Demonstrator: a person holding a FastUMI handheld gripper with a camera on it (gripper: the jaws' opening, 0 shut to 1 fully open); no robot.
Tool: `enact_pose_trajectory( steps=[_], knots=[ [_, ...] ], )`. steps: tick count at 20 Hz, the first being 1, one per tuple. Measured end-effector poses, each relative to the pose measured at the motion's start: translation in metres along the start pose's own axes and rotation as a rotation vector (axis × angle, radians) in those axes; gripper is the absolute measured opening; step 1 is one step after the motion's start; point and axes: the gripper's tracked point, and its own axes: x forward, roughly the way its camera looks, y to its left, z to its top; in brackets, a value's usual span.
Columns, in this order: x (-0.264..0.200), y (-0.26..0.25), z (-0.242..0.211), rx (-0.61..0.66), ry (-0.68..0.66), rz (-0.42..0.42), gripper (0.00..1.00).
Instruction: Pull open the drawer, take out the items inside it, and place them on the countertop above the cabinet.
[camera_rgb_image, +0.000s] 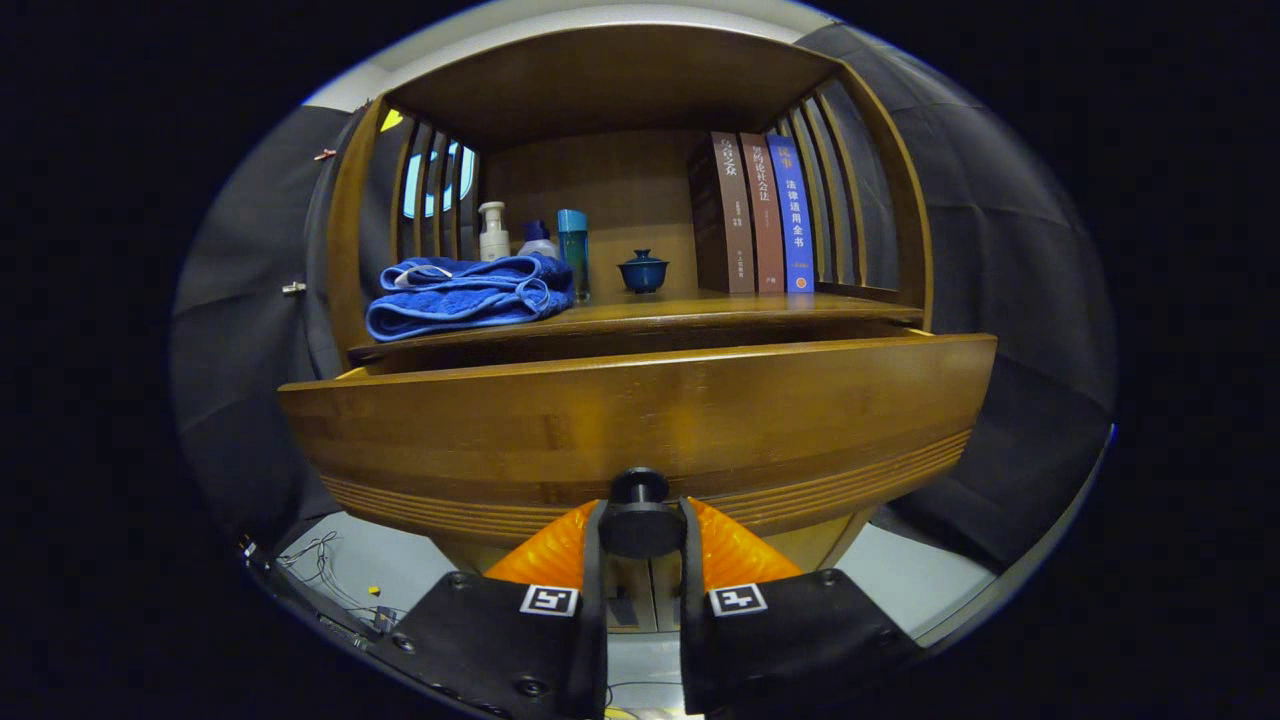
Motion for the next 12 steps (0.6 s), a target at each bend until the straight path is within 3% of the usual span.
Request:
enact_pose_trajectory(
  steps=[12],
  knots=[
    [-0.066, -0.006, -0.023, -0.013, 0.015, 0.016, 0.33]
  ],
)
